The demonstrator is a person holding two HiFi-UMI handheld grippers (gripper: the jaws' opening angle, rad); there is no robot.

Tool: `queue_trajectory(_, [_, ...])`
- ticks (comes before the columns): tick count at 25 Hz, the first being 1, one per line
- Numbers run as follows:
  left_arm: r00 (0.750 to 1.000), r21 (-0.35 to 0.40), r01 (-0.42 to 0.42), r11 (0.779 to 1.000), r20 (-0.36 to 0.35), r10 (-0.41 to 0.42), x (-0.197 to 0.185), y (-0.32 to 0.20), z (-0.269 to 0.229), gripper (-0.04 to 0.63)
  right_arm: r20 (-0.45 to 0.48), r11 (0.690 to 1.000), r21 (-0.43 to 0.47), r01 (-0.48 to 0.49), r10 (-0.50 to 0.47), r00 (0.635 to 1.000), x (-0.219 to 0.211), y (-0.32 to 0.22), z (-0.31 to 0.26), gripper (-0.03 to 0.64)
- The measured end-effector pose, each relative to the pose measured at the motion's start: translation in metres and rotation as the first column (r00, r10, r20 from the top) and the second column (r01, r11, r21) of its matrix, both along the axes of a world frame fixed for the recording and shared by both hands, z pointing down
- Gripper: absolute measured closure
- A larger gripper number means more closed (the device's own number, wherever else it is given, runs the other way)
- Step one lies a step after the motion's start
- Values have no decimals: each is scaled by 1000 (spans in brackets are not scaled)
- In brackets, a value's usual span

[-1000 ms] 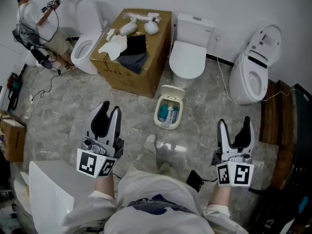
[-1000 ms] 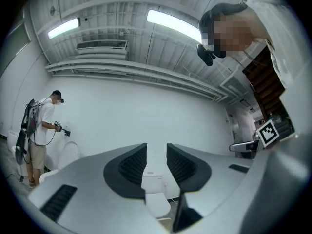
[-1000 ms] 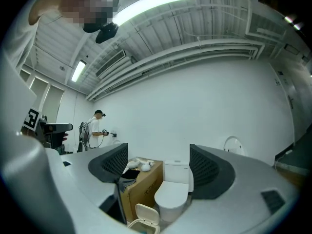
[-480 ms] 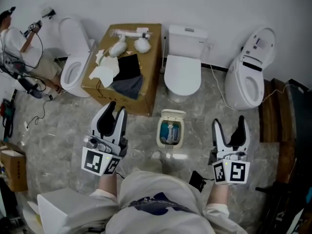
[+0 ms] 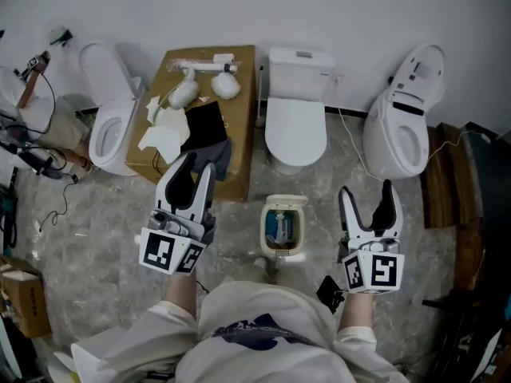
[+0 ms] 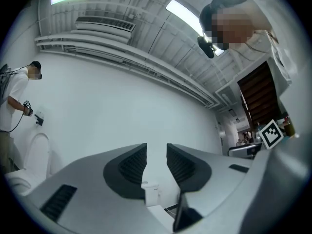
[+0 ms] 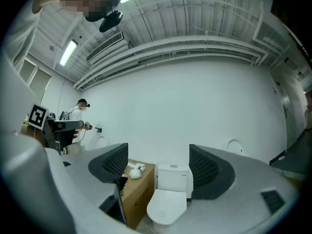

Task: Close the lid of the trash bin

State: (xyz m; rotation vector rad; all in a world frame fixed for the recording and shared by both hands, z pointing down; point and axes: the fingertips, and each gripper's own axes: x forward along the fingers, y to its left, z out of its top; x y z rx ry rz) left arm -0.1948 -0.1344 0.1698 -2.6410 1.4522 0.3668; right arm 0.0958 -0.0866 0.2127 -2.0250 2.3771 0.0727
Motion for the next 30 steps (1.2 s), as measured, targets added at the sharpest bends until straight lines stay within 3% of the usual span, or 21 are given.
queue_trajectory(5, [1000,-22,0,1000,-1,0,3,-13,4,491,-4,1000,-16,16,-16,1000,2,-14,2,230])
queue_trajectory(9, [1000,-39,15,999,11,-15,8,-15,7,491,-66,993,-74,89,-94,993,4,-29,18,230])
queue_trajectory(12, [999,-52,30,998,21,-29,12,-18,12,491,-148,971,-160,176,-200,969,0,-51,48,230])
queue_trajectory(14, [999,-63,42,997,28,-40,14,-19,19,491,-201,937,-249,246,-298,933,-9,-65,82,227])
queue_trajectory(17, [998,-78,56,995,42,-53,18,-20,29,491,-241,842,-408,354,-473,848,-31,-82,145,202])
queue_trajectory(21, [996,-90,74,993,57,-69,22,-21,40,491,-226,658,-618,429,-672,705,-56,-88,245,187])
queue_trajectory(27, [992,-109,106,988,77,-98,21,-27,59,491,-137,391,-818,422,-845,517,-81,-76,370,199])
queue_trajectory(30, [990,-120,127,985,76,-118,20,-33,73,491,-103,284,-881,377,-895,434,-86,-73,422,198])
